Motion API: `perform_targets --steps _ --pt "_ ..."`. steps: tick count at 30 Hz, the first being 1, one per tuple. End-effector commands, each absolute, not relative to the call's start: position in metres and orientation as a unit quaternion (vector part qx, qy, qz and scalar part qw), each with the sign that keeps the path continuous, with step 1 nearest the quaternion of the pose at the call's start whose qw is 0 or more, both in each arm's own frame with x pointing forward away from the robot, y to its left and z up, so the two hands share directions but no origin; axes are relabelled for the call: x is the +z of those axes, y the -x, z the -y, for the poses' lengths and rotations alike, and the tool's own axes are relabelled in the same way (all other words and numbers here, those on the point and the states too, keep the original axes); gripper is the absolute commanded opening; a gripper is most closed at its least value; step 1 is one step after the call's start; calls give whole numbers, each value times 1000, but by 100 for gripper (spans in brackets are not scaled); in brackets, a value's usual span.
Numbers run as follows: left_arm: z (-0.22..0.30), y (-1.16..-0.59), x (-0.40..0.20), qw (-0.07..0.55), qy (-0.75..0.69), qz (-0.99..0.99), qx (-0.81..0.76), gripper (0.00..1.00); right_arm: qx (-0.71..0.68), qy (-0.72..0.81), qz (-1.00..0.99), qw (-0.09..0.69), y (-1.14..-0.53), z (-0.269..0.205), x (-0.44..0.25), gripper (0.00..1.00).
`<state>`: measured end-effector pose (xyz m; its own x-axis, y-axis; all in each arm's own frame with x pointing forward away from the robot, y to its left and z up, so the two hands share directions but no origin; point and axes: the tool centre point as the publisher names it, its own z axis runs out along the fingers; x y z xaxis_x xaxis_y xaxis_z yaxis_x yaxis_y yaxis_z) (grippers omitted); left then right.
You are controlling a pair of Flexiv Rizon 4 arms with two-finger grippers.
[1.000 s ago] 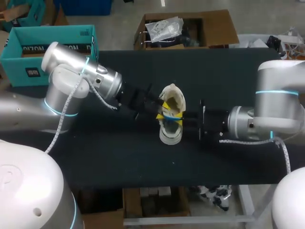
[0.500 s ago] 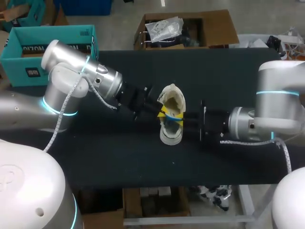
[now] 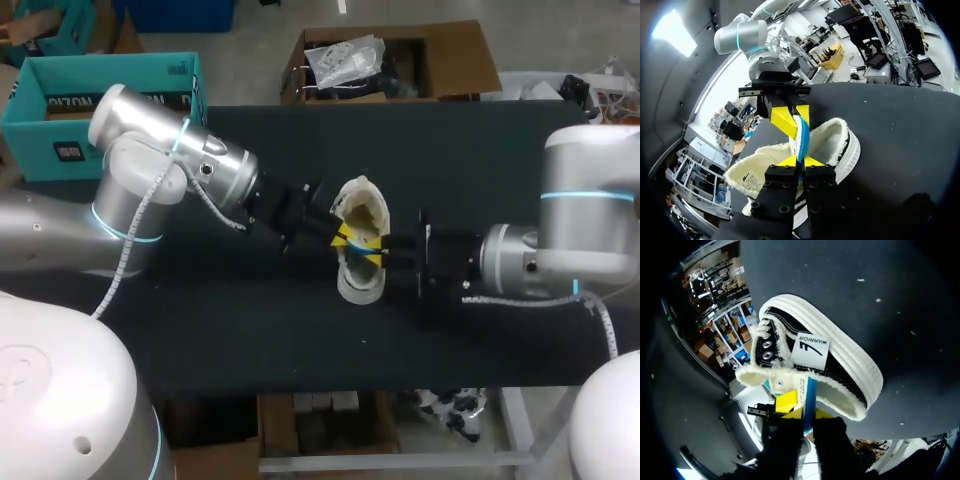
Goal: Open the shoe tongue, take the insole out of the shoe, put the insole back into the shoe, and pack the shoe into the shoebox
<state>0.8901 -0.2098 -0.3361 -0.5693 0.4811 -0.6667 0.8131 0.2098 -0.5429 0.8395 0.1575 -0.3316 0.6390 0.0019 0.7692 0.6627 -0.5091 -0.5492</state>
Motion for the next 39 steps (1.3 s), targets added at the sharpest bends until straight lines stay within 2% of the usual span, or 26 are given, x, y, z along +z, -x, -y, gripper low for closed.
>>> perform_targets --steps 1,8,9,10,15,18,20,29,34,35,36,37,39 --pt "212 -892 -341 182 -424 -758 -461 0 -363 789 213 447 -841 -159 -334 0" --pt "213 -899 -347 177 -410 -766 -462 0 -349 798 207 446 -852 -159 -351 0" --pt "213 -899 -347 176 -409 -767 -462 13 -347 800 206 445 -854 -159 -353 0" --pt "213 -899 -347 176 -409 -767 -463 31 -347 800 205 445 -855 -159 -354 0" --pt "210 -898 -346 174 -405 -767 -466 50 -344 804 204 440 -858 -158 -357 0" --pt "203 -896 -338 177 -394 -768 -474 85 -338 809 214 431 -856 -159 -358 0" --pt "199 -894 -328 180 -390 -768 -475 100 -332 814 221 422 -854 -159 -357 0" --pt "180 -892 -284 185 -339 -784 -487 100 -290 847 253 366 -842 -159 -368 0" --pt "178 -890 -273 157 -297 -810 -480 100 -280 856 261 348 -839 -160 -370 0" --pt "177 -890 -272 151 -290 -814 -480 100 -280 855 261 349 -838 -160 -369 4" --pt "176 -889 -271 144 -284 -825 -468 100 -282 855 261 348 -836 -159 -367 20" --pt "175 -889 -270 140 -275 -832 -461 100 -285 855 261 346 -834 -159 -363 28" --pt "171 -888 -268 131 -264 -838 -459 100 -293 854 263 340 -829 -156 -354 40"
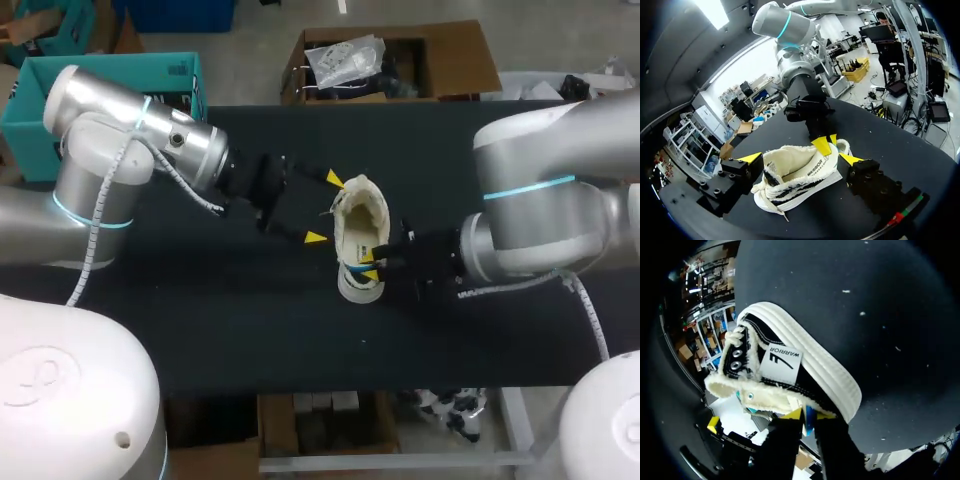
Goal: Open the shoe tongue, take the insole out of the shoe, put the insole back into the shoe, and pack the shoe into the shoebox
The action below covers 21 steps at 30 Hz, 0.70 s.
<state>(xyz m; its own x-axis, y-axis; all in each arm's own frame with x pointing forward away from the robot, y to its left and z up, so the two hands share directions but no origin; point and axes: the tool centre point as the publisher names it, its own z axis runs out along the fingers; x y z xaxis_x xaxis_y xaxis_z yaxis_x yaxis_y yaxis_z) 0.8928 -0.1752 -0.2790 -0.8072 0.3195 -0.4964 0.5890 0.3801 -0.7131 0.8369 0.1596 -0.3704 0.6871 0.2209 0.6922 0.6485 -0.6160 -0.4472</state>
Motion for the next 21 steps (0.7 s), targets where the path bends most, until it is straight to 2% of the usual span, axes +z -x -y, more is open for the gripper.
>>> perform_targets --steps 1,4,6,8,9,10,14,21 --pt "168 -888 -268 129 -256 -844 -453 100 -296 854 264 338 -826 -155 -349 42" --pt "159 -888 -264 127 -238 -857 -439 100 -301 853 266 334 -817 -152 -337 44" --pt "152 -888 -261 132 -233 -869 -416 100 -308 846 268 342 -812 -151 -329 41" --pt "146 -890 -259 135 -230 -876 -401 100 -314 837 272 356 -809 -154 -322 29" --pt "143 -890 -257 135 -228 -877 -401 100 -318 833 274 361 -808 -156 -318 19" --pt "140 -892 -255 139 -224 -879 -398 100 -321 829 278 364 -808 -159 -314 0" --pt "129 -897 -241 159 -245 -880 -375 100 -325 819 293 370 -815 -171 -311 0" --pt "129 -897 -241 159 -245 -880 -375 100 -313 825 296 366 -838 -182 -330 0"
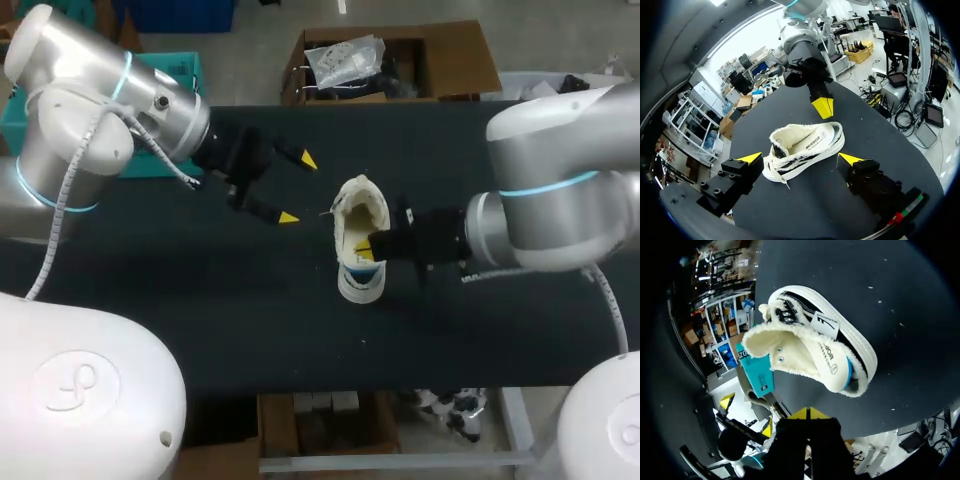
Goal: Open the shoe tongue, take the insole out of the shoe, put the insole back into the shoe, and pack the shoe into the shoebox
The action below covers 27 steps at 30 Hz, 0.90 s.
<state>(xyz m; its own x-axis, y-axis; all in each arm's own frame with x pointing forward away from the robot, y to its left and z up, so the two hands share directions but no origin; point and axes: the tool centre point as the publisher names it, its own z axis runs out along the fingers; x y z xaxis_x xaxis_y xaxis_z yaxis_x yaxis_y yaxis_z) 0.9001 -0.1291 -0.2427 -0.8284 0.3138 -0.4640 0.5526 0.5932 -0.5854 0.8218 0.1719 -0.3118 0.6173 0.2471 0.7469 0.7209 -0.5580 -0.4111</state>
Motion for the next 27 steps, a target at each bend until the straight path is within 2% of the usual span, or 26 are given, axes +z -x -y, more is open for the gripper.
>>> perform_targets --steps 1,5,12,27 --pt "129 -897 -241 159 -245 -880 -375 100 -312 826 296 365 -840 -183 -334 0" --pt "124 -903 -226 128 -187 -892 -391 100 -308 828 295 365 -846 -190 -344 0" --pt "109 -911 -216 65 -57 -924 -373 100 -284 852 300 321 -845 -194 -361 0" --pt "104 -911 -211 71 -31 -930 -358 100 -248 890 300 236 -846 -190 -400 0"
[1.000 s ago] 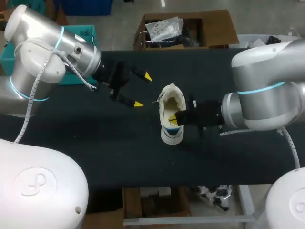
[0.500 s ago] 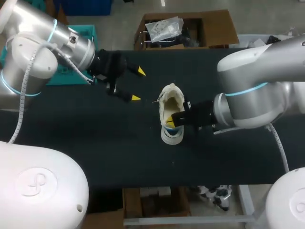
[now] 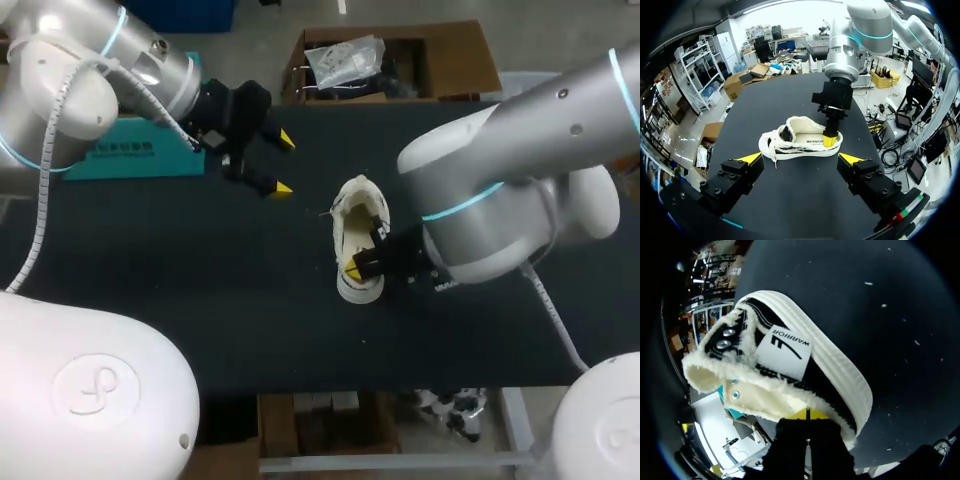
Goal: Open the shoe tongue, take the insole out of the shoe, put the insole back into the shoe, and pack the shoe into the shoebox
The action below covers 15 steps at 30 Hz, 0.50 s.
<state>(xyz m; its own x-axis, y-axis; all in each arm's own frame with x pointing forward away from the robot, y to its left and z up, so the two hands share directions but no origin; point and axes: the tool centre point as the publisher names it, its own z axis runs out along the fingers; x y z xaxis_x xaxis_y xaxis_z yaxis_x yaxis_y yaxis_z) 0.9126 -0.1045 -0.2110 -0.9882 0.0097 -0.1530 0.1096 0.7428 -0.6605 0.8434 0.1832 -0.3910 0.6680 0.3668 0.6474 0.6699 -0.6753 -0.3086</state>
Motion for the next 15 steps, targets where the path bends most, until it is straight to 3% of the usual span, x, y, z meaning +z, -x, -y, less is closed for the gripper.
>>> perform_targets --steps 1,9,15 --pt "104 -911 -211 71 -31 -930 -358 100 -247 891 300 233 -846 -190 -402 0" --pt "104 -911 -211 71 -31 -930 -358 100 -238 898 294 223 -846 -186 -415 0" --pt "104 -911 -211 71 -31 -930 -358 100 -286 876 292 255 -838 -174 -374 0"
